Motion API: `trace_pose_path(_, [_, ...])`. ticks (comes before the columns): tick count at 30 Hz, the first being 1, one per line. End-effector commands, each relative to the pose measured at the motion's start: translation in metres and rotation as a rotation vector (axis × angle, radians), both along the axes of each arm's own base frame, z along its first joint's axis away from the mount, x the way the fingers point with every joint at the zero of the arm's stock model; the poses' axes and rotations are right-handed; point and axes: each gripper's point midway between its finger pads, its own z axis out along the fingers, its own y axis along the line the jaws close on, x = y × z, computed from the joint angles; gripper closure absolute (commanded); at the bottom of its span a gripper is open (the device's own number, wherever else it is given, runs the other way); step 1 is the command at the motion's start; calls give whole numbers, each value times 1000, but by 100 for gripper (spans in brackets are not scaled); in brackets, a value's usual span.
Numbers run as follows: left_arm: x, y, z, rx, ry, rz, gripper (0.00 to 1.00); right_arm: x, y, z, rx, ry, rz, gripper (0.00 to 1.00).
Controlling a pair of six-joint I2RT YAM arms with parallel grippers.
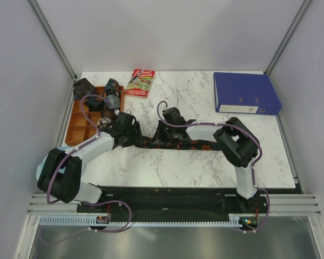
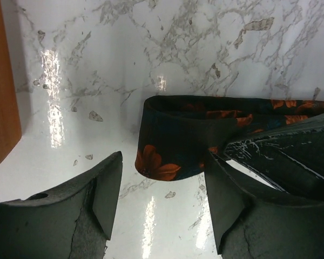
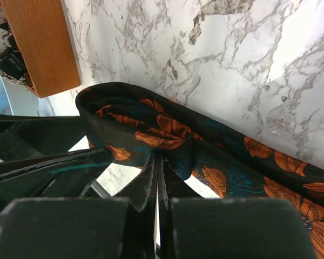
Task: Roll the ties
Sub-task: Roll the tie at the center of the board.
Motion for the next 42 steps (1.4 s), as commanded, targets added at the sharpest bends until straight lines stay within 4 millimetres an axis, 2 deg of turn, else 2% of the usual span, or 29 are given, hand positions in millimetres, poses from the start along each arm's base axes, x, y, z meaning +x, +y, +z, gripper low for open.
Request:
trace_pose_path(1, [7, -6, -11, -20, -21, -40, 33, 3, -11, -11, -35, -13, -15, 100])
trace_pose_path(7, [6, -13, -23, -62, -12, -75, 35, -1, -14, -18, -46, -3, -15, 100])
trace_pose_path(11, [6, -14, -30, -95, 10, -82, 40, -1, -15, -21, -50, 3, -17, 100])
trace_pose_path(17, [5, -12, -34, -136, 21, -71, 54, -2, -16, -26, -53, 13, -21, 100])
trace_pose_path(19, [6, -11, -32, -134, 14, -67, 63, -1, -16, -26, -53, 11, -24, 100])
trace_pose_path(20, [5, -10, -33, -132, 15, -62, 71, -2, -16, -27, -53, 14, -22, 100])
trace_pose_path(22, [4, -8, -32, -125, 16, -53, 75, -3, -16, -27, -50, 16, -24, 100])
trace_pose_path(27, [2, 3, -17, -88, -12, -4, 83, 0, -12, -14, -27, 6, -21, 100])
trace_pose_path(33, [0, 16, 10, 25, -38, 34, 86, 5, -4, 15, 1, -20, -24, 100])
trace_pose_path(35, [5, 16, 21, 71, -69, 36, 86, 6, -1, 26, 21, -28, -28, 100])
trace_pose_path(36, [6, 22, 26, 123, -72, 48, 86, 5, 2, 34, 33, -38, -24, 100])
trace_pose_path(42, [3, 18, 38, 248, -72, 22, 87, 2, 11, 51, 64, -49, -20, 100])
